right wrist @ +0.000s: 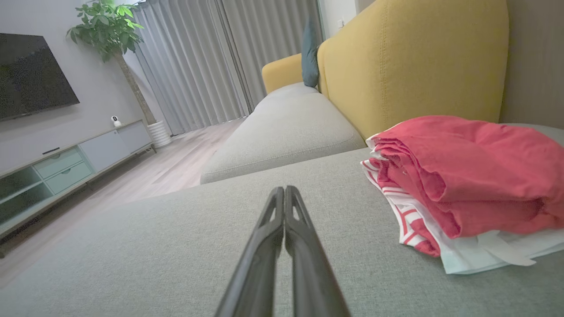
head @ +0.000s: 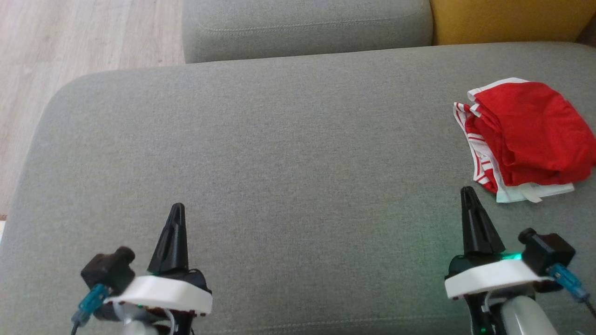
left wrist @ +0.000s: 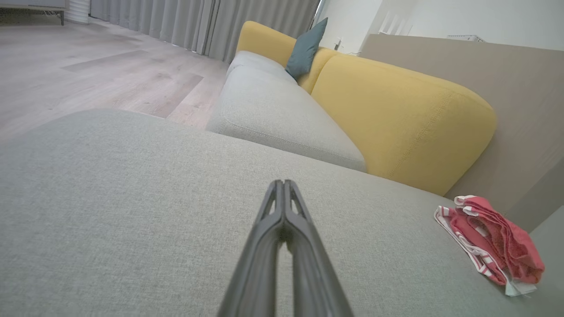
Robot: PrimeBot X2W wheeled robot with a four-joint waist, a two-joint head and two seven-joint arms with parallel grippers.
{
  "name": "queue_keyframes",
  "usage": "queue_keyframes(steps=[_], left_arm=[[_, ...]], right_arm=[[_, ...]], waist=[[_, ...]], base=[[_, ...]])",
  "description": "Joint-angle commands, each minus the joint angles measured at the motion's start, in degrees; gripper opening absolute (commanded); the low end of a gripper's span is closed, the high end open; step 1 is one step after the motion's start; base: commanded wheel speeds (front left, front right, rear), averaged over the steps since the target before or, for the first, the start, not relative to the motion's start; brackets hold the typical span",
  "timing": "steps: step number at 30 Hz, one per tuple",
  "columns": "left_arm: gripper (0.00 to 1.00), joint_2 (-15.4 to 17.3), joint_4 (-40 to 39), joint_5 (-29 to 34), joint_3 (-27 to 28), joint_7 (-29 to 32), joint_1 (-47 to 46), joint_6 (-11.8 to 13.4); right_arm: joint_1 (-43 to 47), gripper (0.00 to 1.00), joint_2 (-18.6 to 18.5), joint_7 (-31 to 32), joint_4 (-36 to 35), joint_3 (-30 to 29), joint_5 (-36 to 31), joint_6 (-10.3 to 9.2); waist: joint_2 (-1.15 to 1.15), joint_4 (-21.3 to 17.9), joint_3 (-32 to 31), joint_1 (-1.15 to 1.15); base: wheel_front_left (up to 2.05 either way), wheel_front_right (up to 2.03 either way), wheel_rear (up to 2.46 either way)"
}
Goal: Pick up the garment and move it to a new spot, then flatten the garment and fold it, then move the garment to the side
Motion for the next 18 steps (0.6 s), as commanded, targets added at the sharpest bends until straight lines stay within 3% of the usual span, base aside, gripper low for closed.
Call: queue_keyframes(steps=[1, 18], left_arm=[[0.00, 0.42, -1.40, -1.71, 0.73, 0.29, -2.71, -0.46], [0.00, 1.04, 0.34, -12.45, 2.30, 2.59, -3.75, -1.65]], right_arm=[[-2.37, 0.00, -0.46, 0.22, -1.79, -0.38, 1.93, 0.03], [-2.74, 0.00, -0.95, 2.49, -1.46, -1.20, 13.59, 0.09]], waist=[[0.00, 0.03, -0.01, 0.00], [0.00, 0.26, -0.16, 0.00]], base=[[0.00, 0.00, 0.00], [0.00, 0.00, 0.00]])
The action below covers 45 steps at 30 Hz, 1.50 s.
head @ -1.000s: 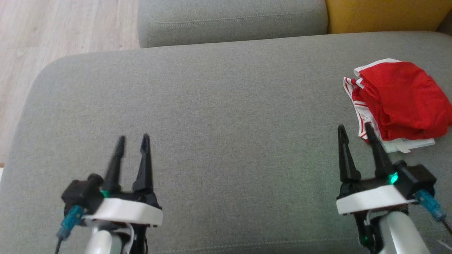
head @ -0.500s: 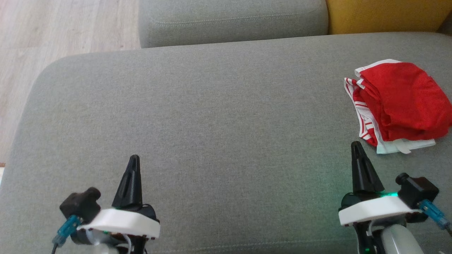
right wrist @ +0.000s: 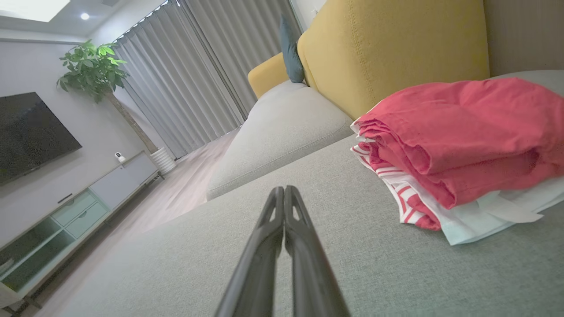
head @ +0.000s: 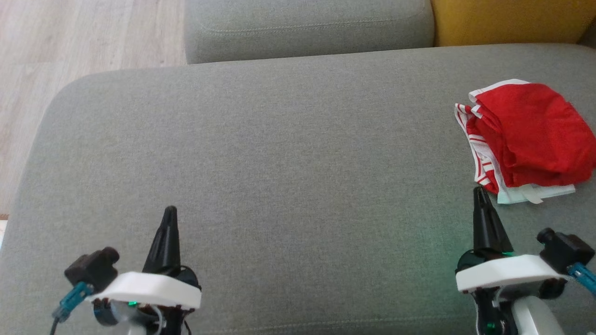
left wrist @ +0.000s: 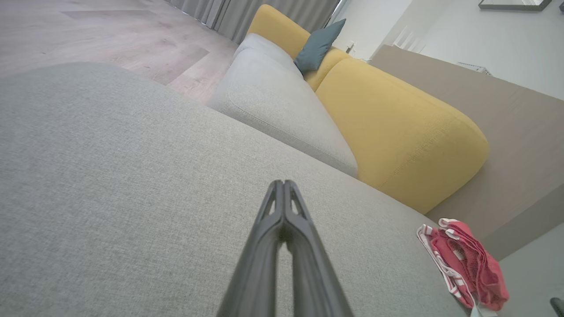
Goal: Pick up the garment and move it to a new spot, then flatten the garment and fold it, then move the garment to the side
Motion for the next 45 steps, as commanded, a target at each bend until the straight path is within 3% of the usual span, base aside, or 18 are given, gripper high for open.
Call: queue_keyframes(steps=[1, 45], left_arm=[[0.00, 0.74, -1.42, -1.70, 1.25, 0.21, -3.10, -0.35], [0.00, 1.53, 1.92, -28.53, 6.44, 6.95, -5.30, -3.17]], right_arm=[[-2.57, 0.00, -0.90, 0.30, -1.57, -0.13, 2.03, 0.09], [-3.40, 0.00, -1.43, 6.97, -0.88, -3.25, 31.30, 0.22]], waist=[[0.00, 0.02, -0.01, 0.00], [0.00, 0.62, -0.36, 0.00]], base=[[0.00, 0.00, 0.00], [0.00, 0.00, 0.00]])
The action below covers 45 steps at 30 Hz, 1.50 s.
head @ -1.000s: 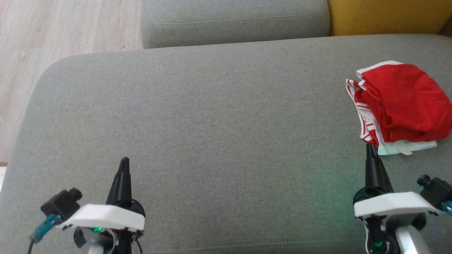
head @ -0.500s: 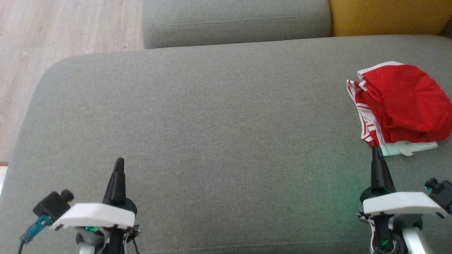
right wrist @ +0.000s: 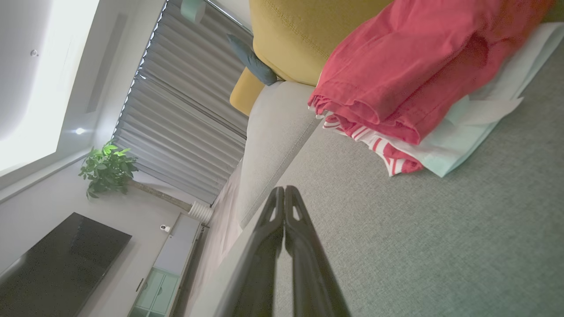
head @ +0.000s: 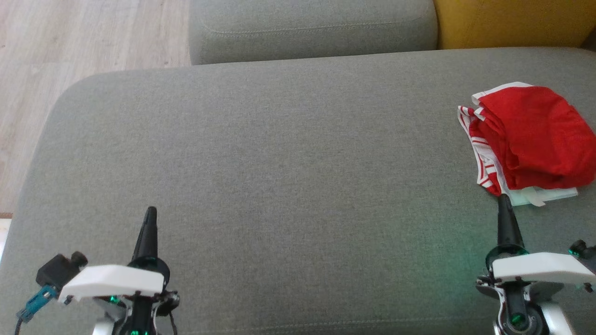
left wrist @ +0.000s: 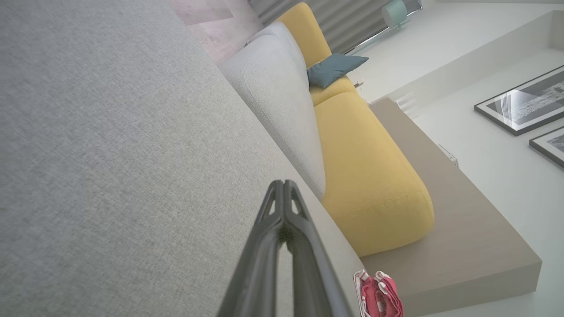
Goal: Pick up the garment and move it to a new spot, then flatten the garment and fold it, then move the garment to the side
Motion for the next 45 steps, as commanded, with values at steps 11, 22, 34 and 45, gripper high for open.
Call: queue_keyframes(steps=[11, 22, 34, 45], left_arm=[[0.00, 1.01, -0.79, -7.14, 3.11, 2.02, -3.68, -1.23], [0.00, 1.06, 0.10, -13.68, 4.62, 3.88, -4.26, -1.93], [0.00, 1.09, 1.07, -20.78, 6.30, 5.93, -4.89, -2.70], [0.00, 1.09, 1.95, -27.24, 7.87, 7.84, -5.47, -3.40]], right_arm=[[-3.40, 0.00, -1.11, 1.85, -1.55, -0.45, 7.96, 0.25], [-3.62, 0.00, -1.11, 3.67, -1.37, -1.41, 15.13, 0.29], [-3.87, 0.00, -1.09, 5.68, -1.16, -2.50, 22.92, 0.33], [-4.09, 0.00, -1.04, 7.54, -0.97, -3.52, 30.01, 0.36]], waist=[[0.00, 0.15, -0.09, 0.00], [0.00, 0.30, -0.18, 0.00], [0.00, 0.46, -0.27, 0.00], [0.00, 0.61, -0.36, 0.00]], base=[[0.00, 0.00, 0.00], [0.00, 0.00, 0.00], [0.00, 0.00, 0.00], [0.00, 0.00, 0.00]])
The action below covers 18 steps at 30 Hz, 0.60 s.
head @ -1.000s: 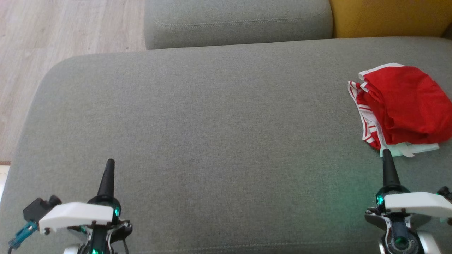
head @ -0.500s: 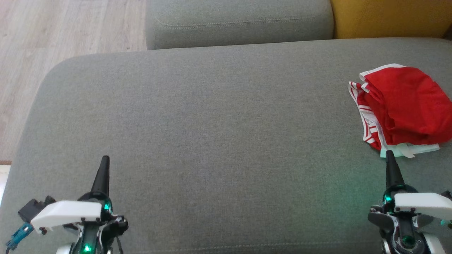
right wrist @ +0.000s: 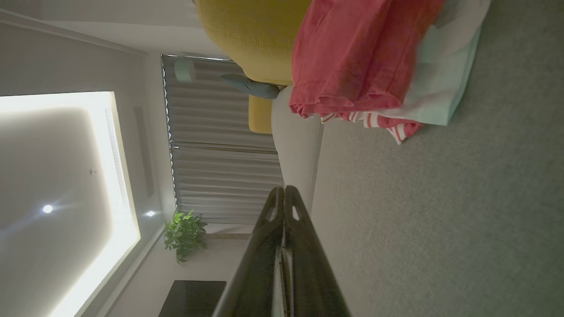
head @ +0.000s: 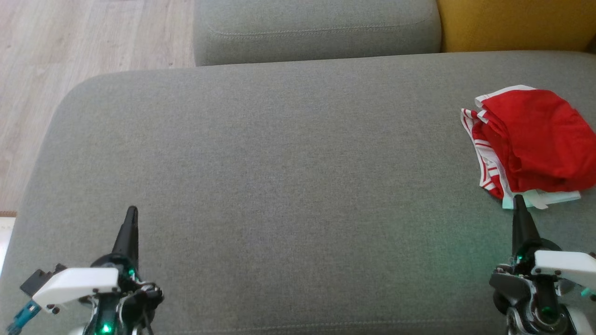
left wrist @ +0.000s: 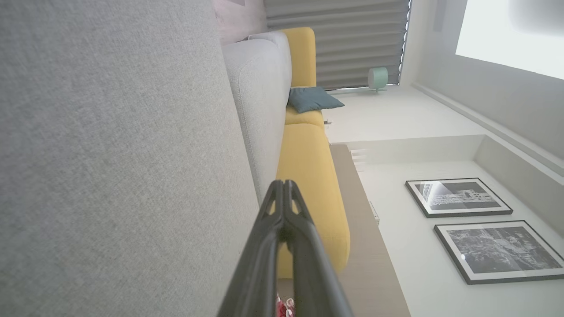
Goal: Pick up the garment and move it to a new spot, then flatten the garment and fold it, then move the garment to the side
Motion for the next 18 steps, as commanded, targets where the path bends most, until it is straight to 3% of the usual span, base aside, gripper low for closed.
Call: queue_keyframes(steps=[1, 9, 18], left_arm=[[0.00, 1.08, -1.55, -1.41, 2.30, 0.49, -3.65, -0.55], [0.00, 1.06, -0.90, -6.11, 3.46, 1.89, -4.08, -1.06], [0.00, 0.90, -0.85, -6.17, 3.76, 2.15, -4.12, -1.09]], right_arm=[[-2.85, 0.00, -1.00, 0.53, -1.79, 0.67, 1.69, 0.36], [-3.01, 0.00, -0.96, 1.90, -1.65, -0.09, 6.85, 0.38], [-3.04, 0.00, -0.81, 2.15, -1.63, -0.34, 6.96, 0.39]], waist=[[0.00, 0.02, -0.01, 0.00], [0.00, 0.12, -0.07, 0.00], [0.00, 0.13, -0.08, 0.00]], base=[[0.00, 0.00, 0.00], [0.00, 0.00, 0.00], [0.00, 0.00, 0.00]])
